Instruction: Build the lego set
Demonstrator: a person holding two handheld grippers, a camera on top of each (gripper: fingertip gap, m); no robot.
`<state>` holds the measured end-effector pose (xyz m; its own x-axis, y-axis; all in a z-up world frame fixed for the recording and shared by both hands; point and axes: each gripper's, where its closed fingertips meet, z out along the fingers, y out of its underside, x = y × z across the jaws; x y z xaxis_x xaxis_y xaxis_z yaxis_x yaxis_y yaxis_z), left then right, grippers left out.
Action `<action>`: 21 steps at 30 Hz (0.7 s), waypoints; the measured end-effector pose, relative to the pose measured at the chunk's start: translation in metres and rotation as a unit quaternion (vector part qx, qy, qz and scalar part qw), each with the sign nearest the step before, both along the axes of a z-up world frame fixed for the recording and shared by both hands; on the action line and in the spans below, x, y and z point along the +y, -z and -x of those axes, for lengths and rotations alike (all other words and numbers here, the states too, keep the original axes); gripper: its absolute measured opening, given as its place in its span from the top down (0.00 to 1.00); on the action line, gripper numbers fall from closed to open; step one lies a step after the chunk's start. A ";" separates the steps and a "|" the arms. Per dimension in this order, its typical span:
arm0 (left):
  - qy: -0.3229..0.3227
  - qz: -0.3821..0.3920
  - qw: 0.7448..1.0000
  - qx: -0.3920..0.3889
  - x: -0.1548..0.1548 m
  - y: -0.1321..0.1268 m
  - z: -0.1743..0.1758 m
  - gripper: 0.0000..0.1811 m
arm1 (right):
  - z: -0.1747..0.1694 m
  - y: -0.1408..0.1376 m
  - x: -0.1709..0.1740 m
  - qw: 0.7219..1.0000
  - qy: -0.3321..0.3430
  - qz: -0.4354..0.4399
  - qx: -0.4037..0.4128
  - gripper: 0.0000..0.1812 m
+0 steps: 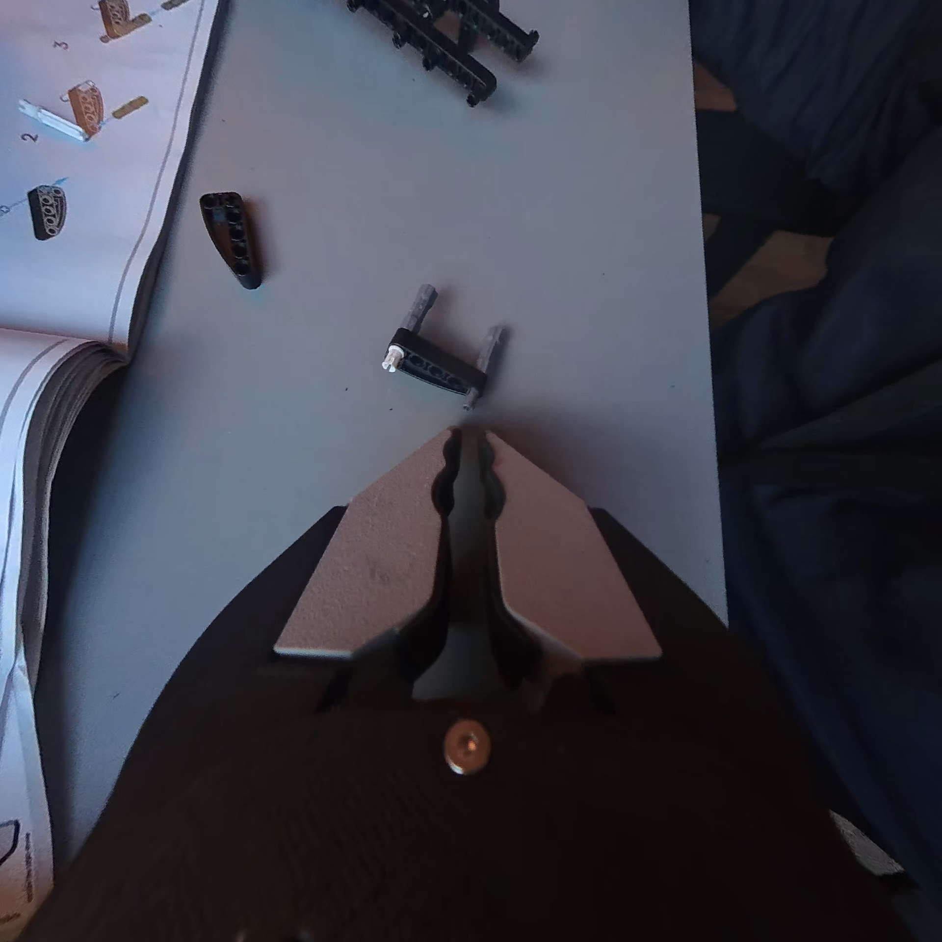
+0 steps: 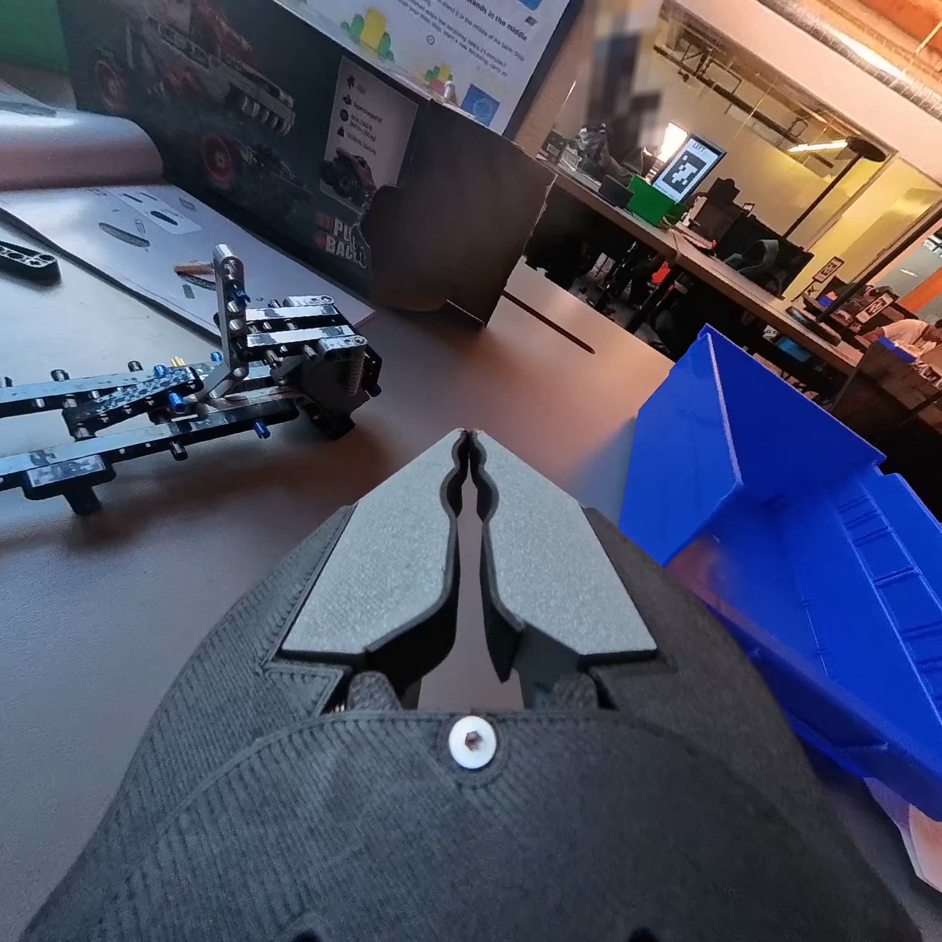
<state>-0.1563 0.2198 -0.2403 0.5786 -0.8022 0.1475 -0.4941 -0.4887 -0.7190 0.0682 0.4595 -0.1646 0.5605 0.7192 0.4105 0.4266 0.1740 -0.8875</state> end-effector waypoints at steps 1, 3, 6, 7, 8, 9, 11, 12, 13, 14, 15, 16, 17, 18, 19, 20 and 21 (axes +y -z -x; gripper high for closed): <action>0.000 -0.002 1.000 0.001 0.000 0.000 0.000 0.98 | 0.000 0.000 0.000 1.000 0.001 0.000 0.000 1.00; 0.000 -0.003 1.000 0.002 0.000 0.000 0.000 0.98 | 0.000 0.001 0.000 1.000 0.002 0.000 -0.004 1.00; -0.001 0.000 1.000 0.000 0.000 0.000 0.000 0.98 | 0.001 0.003 0.000 1.000 0.004 -0.002 -0.013 1.00; -0.001 0.000 1.000 0.000 0.000 0.000 0.000 0.98 | 0.001 0.003 0.000 1.000 0.004 -0.004 -0.015 1.00; -0.002 0.000 1.000 0.000 0.000 0.000 0.000 0.98 | 0.001 0.003 0.000 1.000 0.005 -0.004 -0.016 1.00; -0.002 0.000 1.000 0.000 0.000 0.000 0.000 0.99 | 0.000 0.003 0.000 1.000 0.005 -0.004 -0.015 1.00; -0.002 0.000 1.000 0.000 0.000 0.000 0.000 0.99 | 0.000 0.002 0.000 1.000 0.005 -0.005 -0.012 1.00; -0.002 0.000 1.000 0.000 0.000 0.000 0.000 0.99 | 0.000 0.002 0.000 1.000 0.005 -0.004 -0.011 1.00; -0.003 0.000 1.000 0.000 0.000 0.000 0.000 0.99 | -0.001 0.002 0.000 1.000 0.005 -0.003 -0.010 1.00; -0.003 0.000 1.000 0.001 0.000 0.000 0.000 0.99 | -0.001 0.001 0.000 1.000 0.004 -0.003 -0.009 1.00; -0.003 -0.001 1.000 0.001 0.001 0.000 0.000 0.99 | -0.001 0.001 0.000 1.000 0.005 -0.004 -0.009 1.00; -0.003 -0.002 1.000 0.002 0.001 0.000 0.000 0.99 | -0.001 0.001 0.000 1.000 0.005 -0.004 -0.010 1.00; -0.003 -0.003 1.000 0.002 0.000 0.000 0.000 0.99 | 0.000 0.002 0.000 1.000 0.005 -0.006 -0.012 1.00; -0.003 -0.002 1.000 0.001 0.000 0.000 0.000 0.98 | 0.000 0.002 0.000 1.000 0.006 -0.007 -0.014 1.00; -0.003 -0.001 1.000 0.001 0.000 0.000 -0.001 0.98 | 0.000 0.002 0.000 1.000 0.007 -0.008 -0.017 1.00; -0.003 -0.002 1.000 0.001 0.000 0.000 -0.001 0.98 | 0.000 0.003 0.001 1.000 0.008 -0.008 -0.019 1.00; -0.002 -0.003 1.000 0.002 0.000 0.000 -0.001 0.98 | 0.000 0.004 0.001 1.000 0.009 -0.008 -0.022 1.00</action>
